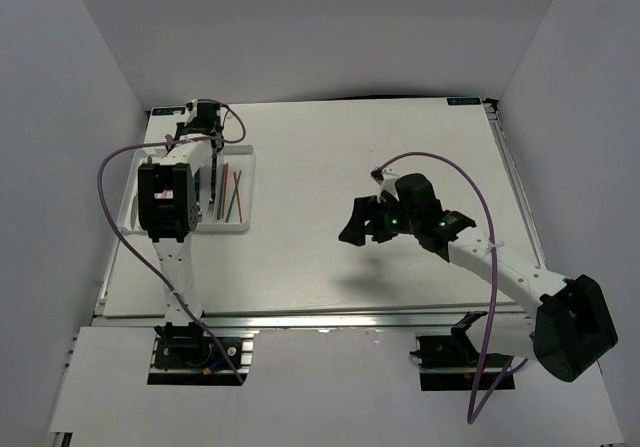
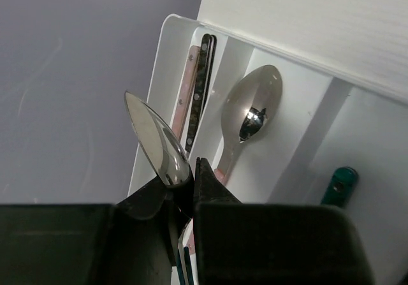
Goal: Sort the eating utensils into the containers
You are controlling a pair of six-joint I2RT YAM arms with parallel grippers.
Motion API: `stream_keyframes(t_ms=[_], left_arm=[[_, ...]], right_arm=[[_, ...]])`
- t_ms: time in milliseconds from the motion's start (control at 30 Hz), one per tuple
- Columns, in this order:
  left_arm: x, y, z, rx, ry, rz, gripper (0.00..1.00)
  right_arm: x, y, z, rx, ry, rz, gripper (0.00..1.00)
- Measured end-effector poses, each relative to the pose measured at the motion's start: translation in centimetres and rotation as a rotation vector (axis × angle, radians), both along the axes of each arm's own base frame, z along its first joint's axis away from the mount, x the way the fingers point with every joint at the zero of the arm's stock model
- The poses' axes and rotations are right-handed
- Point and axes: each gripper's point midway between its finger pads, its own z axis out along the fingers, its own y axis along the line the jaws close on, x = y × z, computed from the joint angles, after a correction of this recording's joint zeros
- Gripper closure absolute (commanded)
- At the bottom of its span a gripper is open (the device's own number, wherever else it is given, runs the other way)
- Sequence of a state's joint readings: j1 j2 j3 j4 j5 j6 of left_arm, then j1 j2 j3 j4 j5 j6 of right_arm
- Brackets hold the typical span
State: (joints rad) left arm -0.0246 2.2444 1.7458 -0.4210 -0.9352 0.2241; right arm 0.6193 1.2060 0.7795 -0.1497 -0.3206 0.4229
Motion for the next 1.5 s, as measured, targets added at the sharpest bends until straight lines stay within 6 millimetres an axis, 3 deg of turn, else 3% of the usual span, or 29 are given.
stream_keyframes(t_ms=[333, 600, 767, 1000, 1167, 1267, 1500], left_arm=[[0.4, 1.6, 0.5, 0.066, -0.012, -0.036, 1.00], [-0.7, 3.5, -2.2, 0.082, 0.040, -0.092, 1.00], [-0.8, 4.5, -3.3, 0.044, 0.039, -0.109, 0.87], [-0.1, 3.1, -3.6, -0.047, 0.007, -0.162, 0.71], [0.3, 2.3, -2.3, -0.084, -0.040, -0.185, 0.40], [0.4, 1.9, -1.4, -0.088, -0.064, -0.190, 0.31], [-0.6, 0.4, 1.7, -0.080, -0.097, -0.230, 0.26]], right_arm=[[-0.7, 0.8, 0.4, 0.046, 0.007, 0.058, 0.11], [-1.0, 1.1, 0.5, 0.052, 0.011, 0.074, 0.11], [-1.6, 1.5, -0.1, 0.039, 0.029, 0.094, 0.11], [-1.7, 1.5, -0.2, 0.025, 0.027, 0.090, 0.11], [-1.4, 1.5, -0.1, 0.022, 0.019, 0.082, 0.11], [-1.4, 1.5, 0.1, 0.022, 0.015, 0.081, 0.11], [-1.6, 1.4, 1.0, 0.027, -0.002, 0.080, 0.11]])
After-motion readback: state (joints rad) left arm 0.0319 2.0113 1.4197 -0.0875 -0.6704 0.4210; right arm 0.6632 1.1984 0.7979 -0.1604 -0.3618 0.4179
